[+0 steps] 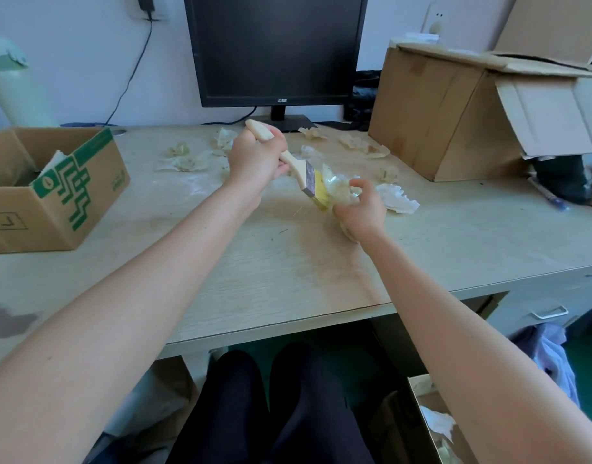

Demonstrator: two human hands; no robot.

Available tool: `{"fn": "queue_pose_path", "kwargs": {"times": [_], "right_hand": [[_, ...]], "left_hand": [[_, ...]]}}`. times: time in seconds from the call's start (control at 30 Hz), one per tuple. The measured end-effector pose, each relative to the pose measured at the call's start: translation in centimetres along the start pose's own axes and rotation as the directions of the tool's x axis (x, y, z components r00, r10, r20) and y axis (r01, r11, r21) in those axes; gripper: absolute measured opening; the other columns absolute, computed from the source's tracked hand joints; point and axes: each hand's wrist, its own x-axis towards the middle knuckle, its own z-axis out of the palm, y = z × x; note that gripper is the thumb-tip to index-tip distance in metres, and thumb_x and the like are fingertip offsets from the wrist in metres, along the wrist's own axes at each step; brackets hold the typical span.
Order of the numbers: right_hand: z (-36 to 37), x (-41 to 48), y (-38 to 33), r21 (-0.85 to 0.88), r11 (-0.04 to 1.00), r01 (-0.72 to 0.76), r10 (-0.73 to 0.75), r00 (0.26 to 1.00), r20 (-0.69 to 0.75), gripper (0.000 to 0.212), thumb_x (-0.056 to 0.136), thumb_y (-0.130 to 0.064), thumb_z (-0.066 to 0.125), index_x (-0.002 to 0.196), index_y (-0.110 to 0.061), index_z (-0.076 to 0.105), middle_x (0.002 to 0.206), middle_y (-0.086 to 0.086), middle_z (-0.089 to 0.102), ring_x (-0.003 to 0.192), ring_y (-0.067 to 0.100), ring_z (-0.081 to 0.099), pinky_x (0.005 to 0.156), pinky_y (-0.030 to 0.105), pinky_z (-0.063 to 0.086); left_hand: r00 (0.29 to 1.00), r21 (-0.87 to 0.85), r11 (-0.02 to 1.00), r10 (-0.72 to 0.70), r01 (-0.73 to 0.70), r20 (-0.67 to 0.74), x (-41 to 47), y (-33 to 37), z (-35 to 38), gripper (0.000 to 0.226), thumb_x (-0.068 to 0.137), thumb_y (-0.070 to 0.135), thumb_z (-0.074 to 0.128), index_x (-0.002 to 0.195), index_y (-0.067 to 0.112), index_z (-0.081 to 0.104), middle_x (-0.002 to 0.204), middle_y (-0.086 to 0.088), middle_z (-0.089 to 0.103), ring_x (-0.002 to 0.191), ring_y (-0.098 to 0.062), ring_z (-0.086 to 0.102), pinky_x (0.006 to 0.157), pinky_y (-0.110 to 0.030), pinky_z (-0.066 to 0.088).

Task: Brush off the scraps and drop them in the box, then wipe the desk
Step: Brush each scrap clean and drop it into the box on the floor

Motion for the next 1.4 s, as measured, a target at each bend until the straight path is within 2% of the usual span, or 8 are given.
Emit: {"fn": "queue_pose_path", "kwargs": {"times": [0.23,0.4,0.6,0.87,0.93,1.1,1.23,1.4], "right_hand": [[-6.1,-0.9,1.1,0.131,0.991,-0.041,0.060,0.988,-0.143,0.054,0.078,-0.003,0.063,0.126,-0.020,0.045,0.103,0.001,0.049,0.065,0.008,0.050,0.050,0.022,0.035],[-12.2,-2.5,3.0,0.146,0.989,-0.032,0.077,0.945,-0.316,0.052,0.076,-0.003,0.065,0.121,-0.023,0.048,0.082,-0.011,0.049,0.067,0.004,0.052,0.050,0.020,0.037],[-19.0,-5.0,5.8,0.169,0.984,-0.063,0.136,0.873,-0.468,0.052,0.075,-0.005,0.066,0.117,-0.030,0.048,0.083,-0.013,0.054,0.075,0.007,0.058,0.061,0.023,0.046],[-26.3,-9.2,10.2,0.182,0.979,-0.089,0.185,0.755,-0.629,0.047,0.075,-0.008,0.069,0.114,-0.028,0.051,0.080,-0.014,0.056,0.071,0.006,0.058,0.055,0.017,0.045],[-27.1,-10.2,11.3,0.194,0.977,-0.092,0.199,0.732,-0.652,0.046,0.075,-0.010,0.070,0.113,-0.028,0.051,0.081,-0.015,0.056,0.070,0.003,0.058,0.049,0.010,0.043],[-28.7,-12.4,14.7,0.210,0.966,-0.148,0.254,0.673,-0.694,0.047,0.074,-0.008,0.067,0.113,-0.027,0.051,0.081,-0.018,0.054,0.072,-0.003,0.056,0.056,0.009,0.040],[-28.5,-13.3,16.9,0.228,0.955,-0.190,0.296,0.651,-0.699,0.048,0.075,-0.006,0.064,0.115,-0.026,0.050,0.082,-0.017,0.053,0.073,-0.001,0.054,0.060,0.013,0.040],[-27.2,-14.0,20.0,0.288,0.926,-0.245,0.378,0.621,-0.687,0.051,0.076,-0.001,0.059,0.121,-0.023,0.049,0.087,-0.009,0.054,0.068,0.001,0.053,0.051,0.009,0.043]], "left_hand": [[0.993,-0.065,0.998,0.013,-0.005,0.117,-1.8,0.5,5.6,0.019,0.087,0.006,0.051,0.075,0.020,0.051,0.088,-0.003,0.056,0.095,-0.023,0.062,0.065,-0.019,0.056],[0.971,-0.124,0.992,0.010,0.020,0.237,-4.5,0.2,10.7,0.019,0.087,0.007,0.052,0.073,0.021,0.052,0.081,-0.001,0.056,0.088,-0.020,0.062,0.064,-0.018,0.057],[0.919,-0.143,0.988,0.004,0.057,0.394,-8.5,-0.9,17.1,0.022,0.085,0.005,0.052,0.071,0.021,0.052,0.078,-0.001,0.054,0.083,-0.019,0.059,0.063,-0.018,0.056],[0.832,-0.112,0.982,-0.064,0.150,0.551,-14.5,-3.2,24.4,0.014,0.088,0.009,0.054,0.080,0.020,0.053,0.093,-0.005,0.058,0.091,-0.018,0.061,0.064,-0.016,0.056],[0.823,-0.101,0.979,-0.089,0.175,0.562,-15.8,-3.9,25.6,0.011,0.089,0.010,0.055,0.082,0.019,0.053,0.090,-0.004,0.058,0.090,-0.017,0.061,0.062,-0.015,0.055],[0.782,-0.034,0.982,-0.125,0.183,0.611,-18.6,-6.5,27.8,0.007,0.089,0.011,0.055,0.084,0.016,0.053,0.084,-0.001,0.056,0.092,-0.020,0.062,0.067,-0.021,0.056],[0.774,0.013,0.993,-0.097,0.114,0.625,-19.8,-8.3,28.4,0.023,0.088,0.011,0.056,0.070,0.025,0.051,0.077,0.004,0.055,0.082,-0.014,0.060,0.066,-0.020,0.055],[0.752,0.079,0.994,-0.111,0.079,0.650,-21.0,-11.2,28.1,0.026,0.086,0.009,0.055,0.069,0.028,0.052,0.075,0.006,0.056,0.075,-0.011,0.059,0.084,-0.036,0.057]]}}
